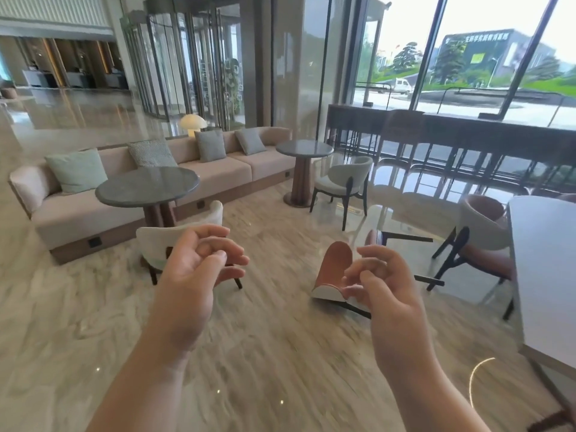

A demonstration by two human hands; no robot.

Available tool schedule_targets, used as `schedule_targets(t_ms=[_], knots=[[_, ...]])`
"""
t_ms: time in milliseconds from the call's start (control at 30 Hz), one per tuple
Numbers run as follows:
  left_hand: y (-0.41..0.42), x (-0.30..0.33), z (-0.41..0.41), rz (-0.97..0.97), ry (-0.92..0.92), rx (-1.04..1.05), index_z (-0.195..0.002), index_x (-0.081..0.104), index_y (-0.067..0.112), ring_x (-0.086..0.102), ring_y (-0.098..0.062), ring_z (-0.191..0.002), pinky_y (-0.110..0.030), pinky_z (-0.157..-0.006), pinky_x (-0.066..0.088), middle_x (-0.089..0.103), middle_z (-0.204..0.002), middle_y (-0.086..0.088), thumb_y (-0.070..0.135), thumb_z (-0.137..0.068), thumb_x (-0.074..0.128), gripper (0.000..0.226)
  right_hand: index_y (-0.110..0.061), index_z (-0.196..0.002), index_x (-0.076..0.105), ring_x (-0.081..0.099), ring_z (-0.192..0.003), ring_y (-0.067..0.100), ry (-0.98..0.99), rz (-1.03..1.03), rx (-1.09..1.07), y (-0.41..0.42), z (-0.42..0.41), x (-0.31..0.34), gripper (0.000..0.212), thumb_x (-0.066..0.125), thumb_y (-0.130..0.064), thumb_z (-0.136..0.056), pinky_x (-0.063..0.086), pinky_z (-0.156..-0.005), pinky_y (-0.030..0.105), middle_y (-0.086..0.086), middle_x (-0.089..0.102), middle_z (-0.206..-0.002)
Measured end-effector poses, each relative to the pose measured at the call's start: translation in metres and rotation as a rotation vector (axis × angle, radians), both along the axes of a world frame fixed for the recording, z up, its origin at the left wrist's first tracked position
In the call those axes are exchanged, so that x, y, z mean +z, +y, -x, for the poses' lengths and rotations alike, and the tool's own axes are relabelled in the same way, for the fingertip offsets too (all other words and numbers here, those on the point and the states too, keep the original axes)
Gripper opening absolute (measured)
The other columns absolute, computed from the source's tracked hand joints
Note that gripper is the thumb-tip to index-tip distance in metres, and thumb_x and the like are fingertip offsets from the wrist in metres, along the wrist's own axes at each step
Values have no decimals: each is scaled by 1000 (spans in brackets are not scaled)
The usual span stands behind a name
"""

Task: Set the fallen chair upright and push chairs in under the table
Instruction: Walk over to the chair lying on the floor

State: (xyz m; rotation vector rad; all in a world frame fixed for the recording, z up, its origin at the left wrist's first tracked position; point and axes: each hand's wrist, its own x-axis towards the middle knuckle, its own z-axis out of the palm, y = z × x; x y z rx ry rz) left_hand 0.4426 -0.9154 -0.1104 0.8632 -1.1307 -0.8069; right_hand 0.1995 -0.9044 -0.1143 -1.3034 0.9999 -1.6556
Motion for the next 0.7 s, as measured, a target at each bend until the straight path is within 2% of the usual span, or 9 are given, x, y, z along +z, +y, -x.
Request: schedule_targets(t_ms=[100, 233, 400, 600, 700], knots=[[-51, -6, 0, -10, -26, -19, -115, 62, 12, 76, -21, -85, -30, -73, 61, 76, -88, -3, 10, -91, 45, 30, -19, -107, 65, 67, -78, 21, 13, 18, -41, -44, 10, -4, 28, 48, -4, -90, 57, -70, 31, 0, 69, -81], [-129, -11, 11, 9, -44, -51, -114, 63, 16, 76, -23, -87, -30, -74, 61, 76, -90, -5, 10, -92, 46, 29, -17, -106, 64, 65, -73, 18, 11, 50, -92, -111, 32, -2, 36, 43, 11, -96, 58, -66, 28, 1, 68, -79], [-237, 0, 33, 35, -88, -50, -103, 71, 35, 77, -26, -91, -31, -75, 61, 76, -92, -6, 12, -91, 48, 34, -19, -108, 63, 66, -81, 21, 55, 77, -134, -207, 61, 13, 33, 45, 6, -98, 58, -74, 31, -1, 68, -81], [-353, 7, 44, 100, -34, -36, -105, 71, 32, 76, -27, -91, -31, -75, 61, 75, -93, -7, 11, -92, 47, 34, -22, -106, 65, 66, -78, 16, 61, 125, -100, -325, 76, 23, 38, 44, 8, -96, 58, -73, 30, -2, 68, -79], [-397, 0, 44, 81, -32, -27, -103, 72, 33, 76, -26, -89, -29, -74, 60, 75, -91, -5, 10, -92, 48, 35, -20, -106, 65, 66, -78, 16, 79, 91, -60, -375, 70, 18, 32, 47, 1, -91, 57, -72, 30, -1, 68, -79]])
